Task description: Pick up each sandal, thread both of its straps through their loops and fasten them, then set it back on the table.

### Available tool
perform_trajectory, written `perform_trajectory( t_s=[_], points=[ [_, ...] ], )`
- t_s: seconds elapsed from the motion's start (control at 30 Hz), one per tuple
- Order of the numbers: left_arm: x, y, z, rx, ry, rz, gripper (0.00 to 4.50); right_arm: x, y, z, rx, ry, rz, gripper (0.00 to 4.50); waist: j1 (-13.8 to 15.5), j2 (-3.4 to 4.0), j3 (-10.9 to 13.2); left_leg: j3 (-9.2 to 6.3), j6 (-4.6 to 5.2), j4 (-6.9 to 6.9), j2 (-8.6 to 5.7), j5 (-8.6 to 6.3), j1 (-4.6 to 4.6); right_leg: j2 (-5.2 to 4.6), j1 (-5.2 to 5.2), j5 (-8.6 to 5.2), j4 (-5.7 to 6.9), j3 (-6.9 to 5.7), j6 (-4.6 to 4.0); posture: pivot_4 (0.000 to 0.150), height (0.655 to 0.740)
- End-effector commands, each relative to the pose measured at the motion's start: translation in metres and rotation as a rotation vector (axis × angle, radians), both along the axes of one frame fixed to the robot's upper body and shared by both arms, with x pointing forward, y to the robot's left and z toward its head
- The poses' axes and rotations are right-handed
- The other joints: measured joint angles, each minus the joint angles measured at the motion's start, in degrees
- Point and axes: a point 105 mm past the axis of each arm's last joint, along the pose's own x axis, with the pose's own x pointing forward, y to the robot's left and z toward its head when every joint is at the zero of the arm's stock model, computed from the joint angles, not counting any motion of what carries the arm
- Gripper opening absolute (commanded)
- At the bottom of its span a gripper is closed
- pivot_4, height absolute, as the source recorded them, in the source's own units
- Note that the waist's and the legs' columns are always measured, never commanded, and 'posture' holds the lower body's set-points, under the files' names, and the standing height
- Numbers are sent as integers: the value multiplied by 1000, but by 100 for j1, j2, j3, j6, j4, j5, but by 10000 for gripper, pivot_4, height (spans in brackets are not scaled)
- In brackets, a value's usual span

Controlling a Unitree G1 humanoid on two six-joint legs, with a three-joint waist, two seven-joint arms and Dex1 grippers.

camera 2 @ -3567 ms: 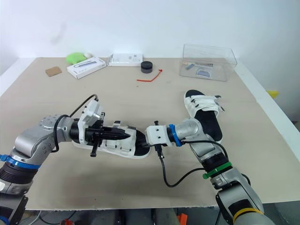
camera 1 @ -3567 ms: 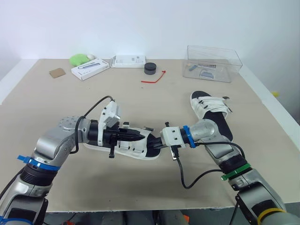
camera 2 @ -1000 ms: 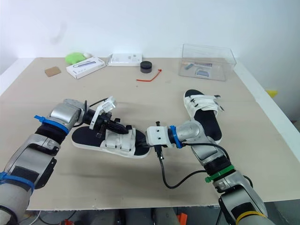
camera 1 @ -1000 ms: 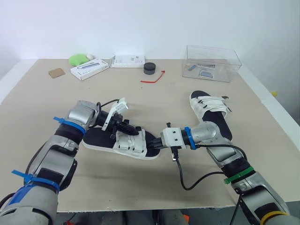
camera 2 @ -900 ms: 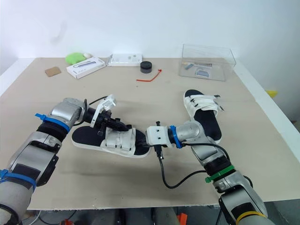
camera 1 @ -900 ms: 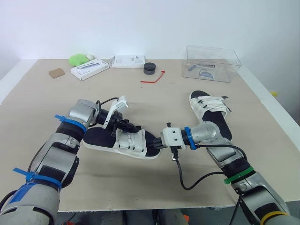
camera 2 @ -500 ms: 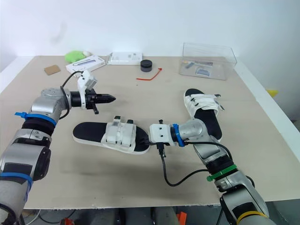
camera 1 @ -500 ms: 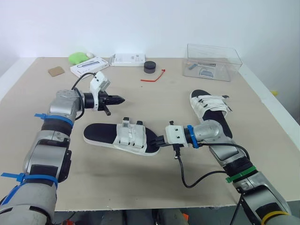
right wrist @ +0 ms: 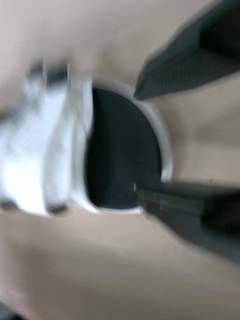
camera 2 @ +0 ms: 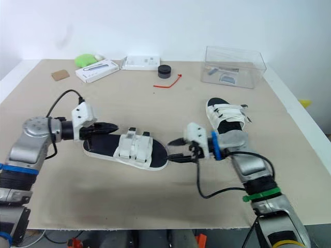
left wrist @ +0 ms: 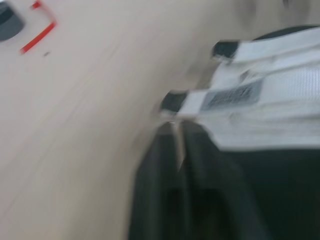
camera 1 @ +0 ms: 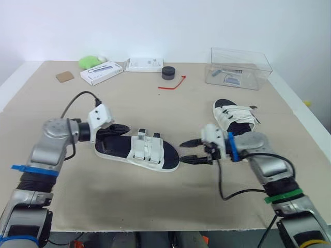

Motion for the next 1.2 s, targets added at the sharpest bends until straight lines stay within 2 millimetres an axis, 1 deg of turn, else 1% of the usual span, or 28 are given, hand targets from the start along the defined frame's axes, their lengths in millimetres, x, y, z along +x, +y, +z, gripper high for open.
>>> perform_trajectory(
  t_s=[0.03,0.1,0.13,0.17,0.23,0.3,0.37,0.53,0.6,0.67,0.77,0.83,0.87,0.9,0.93,0.97,1.0,1.03,1.07,1.13,1.17,1.2],
  points=[
    [-10,12,3,69,-56,-32,22480,-4,-23,49,194,7,-67,45000,0,1,0,-2,0,-2,1,-2,0,0,0,0,-1,-2,0,1500,7400],
    [-16,9,-6,90,-32,-75,29886,-8,-29,58,245,32,-82,45000,2,2,1,-3,0,-8,1,-3,2,-3,0,-3,-1,-5,-4,1500,7400],
    [-19,4,-8,96,-21,-109,34100,-11,-30,57,246,38,-84,45000,2,2,1,-7,0,-9,2,-5,1,-3,0,-5,-1,-11,-8,1500,7400],
    [-22,-2,-11,100,-7,-146,37116,-14,-32,55,240,43,-87,45000,3,2,1,-8,0,-9,3,-5,1,-3,0,-5,-1,-12,-8,1500,7400],
    [-27,-16,-14,117,-1,-217,44637,-18,-34,50,216,42,-96,45000,22,2,1,-15,1,-9,3,-5,-2,4,2,-11,-1,-22,-7,1500,7400],
    [-24,-26,-15,139,-32,-264,44637,-16,-36,48,210,24,-129,45000,31,2,1,-11,1,-8,-2,-6,-3,6,1,-14,-1,-15,-1,1500,7400],
    [-19,-32,-16,148,-58,-277,44637,-15,-35,46,194,-9,-145,45000,43,2,2,-10,1,-3,-7,-6,-5,5,2,-13,-1,-12,5,1500,7400],
    [-12,-49,-22,146,-91,-327,44637,-15,-31,49,214,-48,-158,45000,48,2,1,-1,2,0,-8,-6,-2,9,1,-10,-1,-7,11,1500,7400],
    [-9,-60,-24,128,-94,-350,44637,-17,-29,51,226,-50,-153,45000,55,2,2,-6,3,0,-9,-7,-6,8,1,-11,-1,-8,12,1500,7400],
    [-7,-66,-26,120,-87,-367,44637,-20,-27,52,232,-45,-144,45000,87,2,2,-8,6,2,-11,-8,-11,6,1,-12,-2,-10,13,1500,7400],
    [-5,-69,-34,125,-47,-386,36636,-25,-26,51,223,-42,-133,45000,89,2,2,-6,10,3,-12,-11,-9,5,1,-14,-2,-11,16,1500,7400],
    [-1,-71,-36,113,-49,-374,28807,-27,-25,49,216,-40,-127,45000,89,2,1,-6,12,4,-12,-12,-10,7,1,-14,-2,-12,16,1500,7400],
    [1,-72,-36,106,-56,-364,22243,-27,-25,49,216,-41,-126,45000,90,2,1,-8,12,4,-12,-12,-10,6,2,-14,-2,-12,16,1500,7400],
    [3,-73,-36,101,-57,-359,18450,-28,-25,49,214,-43,-124,45000,90,2,1,-8,12,6,-12,-12,-10,5,2,-14,-2,-15,16,1500,7400],
    [4,-74,-35,91,-58,-353,15616,-28,-24,49,210,-49,-124,45000,90,2,1,-8,12,8,-12,-12,-9,5,4,-14,-2,-15,16,1500,7400],
    [5,-75,-33,82,-59,-350,8986,-27,-24,49,208,-49,-123,45000,90,2,1,-8,12,10,-12,-12,-9,5,4,-13,-1,-17,16,1500,7400],
    [5,-76,-32,72,-58,-347,5989,-27,-23,49,207,-46,-122,45000,90,2,1,-8,12,10,-12,-12,-9,5,4,-13,-1,-17,17,1500,7400],
    [6,-77,-31,65,-58,-342,1955,-28,-23,49,205,-46,-118,45000,90,3,1,-8,12,11,-12,-12,-9,5,5,-13,-1,-17,17,1500,7400],
    [6,-78,-30,62,-58,-337,886,-27,-22,49,200,-51,-113,45000,90,3,1,-7,12,12,-13,-12,-9,5,5,-13,-1,-18,17,1500,7400],
    [8,-74,-29,58,-33,-285,886,-25,-21,47,183,-64,-112,45000,90,3,1,-8,12,12,-12,-12,-8,6,5,-13,0,-19,17,1500,7400],
    [11,-70,-25,50,-31,-234,886,-23,-20,48,180,-76,-112,45000,90,3,1,-9,12,12,-12,-12,-8,6,5,-13,0,-19,17,1500,7400],
    [20,-60,-19,28,-30,-130,886,-20,-19,50,186,-88,-119,45000,83,3,1,-9,12,13,-12,-12,-8,6,5,-13,0,-19,17,1500,7400]
  ],
)
